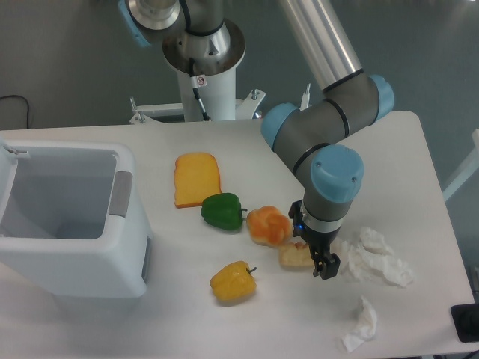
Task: Pick up the square bread
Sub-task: 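Move the gripper over the small bread piece beside the tissues, then lower and close the gripper on the small bread piece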
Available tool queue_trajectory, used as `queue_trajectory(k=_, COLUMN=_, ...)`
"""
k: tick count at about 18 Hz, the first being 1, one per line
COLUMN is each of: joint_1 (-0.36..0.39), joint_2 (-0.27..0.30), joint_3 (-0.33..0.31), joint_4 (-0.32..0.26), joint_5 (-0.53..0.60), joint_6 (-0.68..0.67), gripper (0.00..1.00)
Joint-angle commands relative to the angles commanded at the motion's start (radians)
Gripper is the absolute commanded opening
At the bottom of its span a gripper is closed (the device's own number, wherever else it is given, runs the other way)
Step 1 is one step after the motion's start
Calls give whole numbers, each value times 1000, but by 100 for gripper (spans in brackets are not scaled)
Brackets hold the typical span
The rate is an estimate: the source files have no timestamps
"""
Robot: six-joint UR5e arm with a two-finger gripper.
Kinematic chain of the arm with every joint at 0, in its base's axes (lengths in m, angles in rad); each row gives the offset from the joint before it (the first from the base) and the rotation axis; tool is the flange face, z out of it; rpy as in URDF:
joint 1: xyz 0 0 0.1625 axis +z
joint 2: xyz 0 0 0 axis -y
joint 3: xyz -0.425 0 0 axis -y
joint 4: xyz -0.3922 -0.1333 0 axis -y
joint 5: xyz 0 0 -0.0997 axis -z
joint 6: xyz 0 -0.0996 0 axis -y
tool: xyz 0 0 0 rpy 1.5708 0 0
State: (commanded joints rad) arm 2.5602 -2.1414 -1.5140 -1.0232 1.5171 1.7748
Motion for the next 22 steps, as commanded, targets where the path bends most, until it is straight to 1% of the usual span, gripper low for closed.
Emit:
queue_trajectory(k=2, joint_1=0, joint_2=-2, joint_3=-3, joint_4=2, joint_5=0, joint_6=3, gripper=100)
queue_trajectory(k=5, joint_1=-8, joint_2=-6, joint_3=-6, joint_4=5, joint_5=-2, joint_6=-47, gripper=100)
queue_trajectory(k=6, joint_1=-8, joint_2=-5, joint_3=4, joint_4=8, joint_5=-2, joint_6=-82, gripper=100)
queue_trajectory(k=10, joint_1=-9, joint_2=-3, joint_3=35, joint_4=12, joint_5=-2, joint_6=-98, gripper=100)
queue_trajectory(k=17, joint_1=-9, joint_2=5, joint_3=26, joint_4=14, joint_5=-5, joint_6=-97, gripper=100)
queue_trajectory(k=19, joint_1=-12, joint_2=-5, joint_3=24, joint_4=15, joint_5=-2, joint_6=-97, gripper=100)
queue_trajectory(k=22, joint_1=-14, joint_2=-8, joint_3=-8, joint_4=25, joint_5=-3, joint_6=-97, gripper=100)
